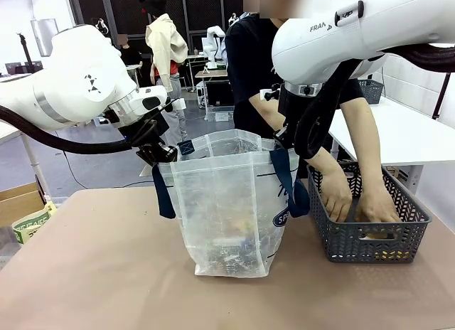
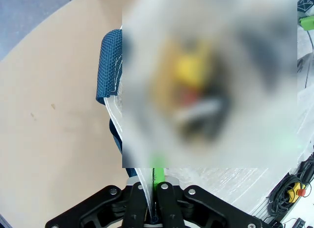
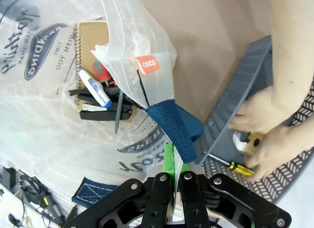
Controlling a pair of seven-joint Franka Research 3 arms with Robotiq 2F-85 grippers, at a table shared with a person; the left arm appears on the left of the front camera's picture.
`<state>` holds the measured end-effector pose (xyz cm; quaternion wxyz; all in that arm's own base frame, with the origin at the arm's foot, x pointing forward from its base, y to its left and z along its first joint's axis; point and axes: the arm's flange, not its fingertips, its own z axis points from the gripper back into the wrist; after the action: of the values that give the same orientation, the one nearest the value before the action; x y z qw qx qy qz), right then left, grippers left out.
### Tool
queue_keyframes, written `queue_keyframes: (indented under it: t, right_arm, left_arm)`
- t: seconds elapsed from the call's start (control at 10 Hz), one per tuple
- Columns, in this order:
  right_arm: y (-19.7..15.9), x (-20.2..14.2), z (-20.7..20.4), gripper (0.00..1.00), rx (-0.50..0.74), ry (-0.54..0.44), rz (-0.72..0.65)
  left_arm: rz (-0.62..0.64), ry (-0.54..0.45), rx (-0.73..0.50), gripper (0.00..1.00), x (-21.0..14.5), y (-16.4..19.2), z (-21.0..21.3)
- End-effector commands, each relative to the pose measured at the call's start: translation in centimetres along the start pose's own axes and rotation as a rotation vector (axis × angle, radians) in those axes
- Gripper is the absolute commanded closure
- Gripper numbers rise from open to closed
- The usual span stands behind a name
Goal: Transfer purchased items from the store into the shopping bag.
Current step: Move the Reusable shopping bag to the right side of the table.
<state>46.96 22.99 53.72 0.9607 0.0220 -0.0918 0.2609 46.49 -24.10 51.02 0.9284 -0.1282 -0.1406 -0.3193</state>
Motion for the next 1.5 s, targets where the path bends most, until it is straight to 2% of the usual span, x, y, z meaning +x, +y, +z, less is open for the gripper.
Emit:
queue_keyframes:
  t: [0.0,1.4]
  right_arm:
    - [-0.05,-0.02,0.02,1.00,-0.001,0.000,0.001]
    - [-0.05,-0.02,0.02,1.00,-0.001,0.000,0.001]
  left_arm:
    - [0.009,-0.002,0.002,1.00,-0.12,0.07,0.01]
    - [0.009,-0.002,0.002,1.00,-0.12,0.07,0.01]
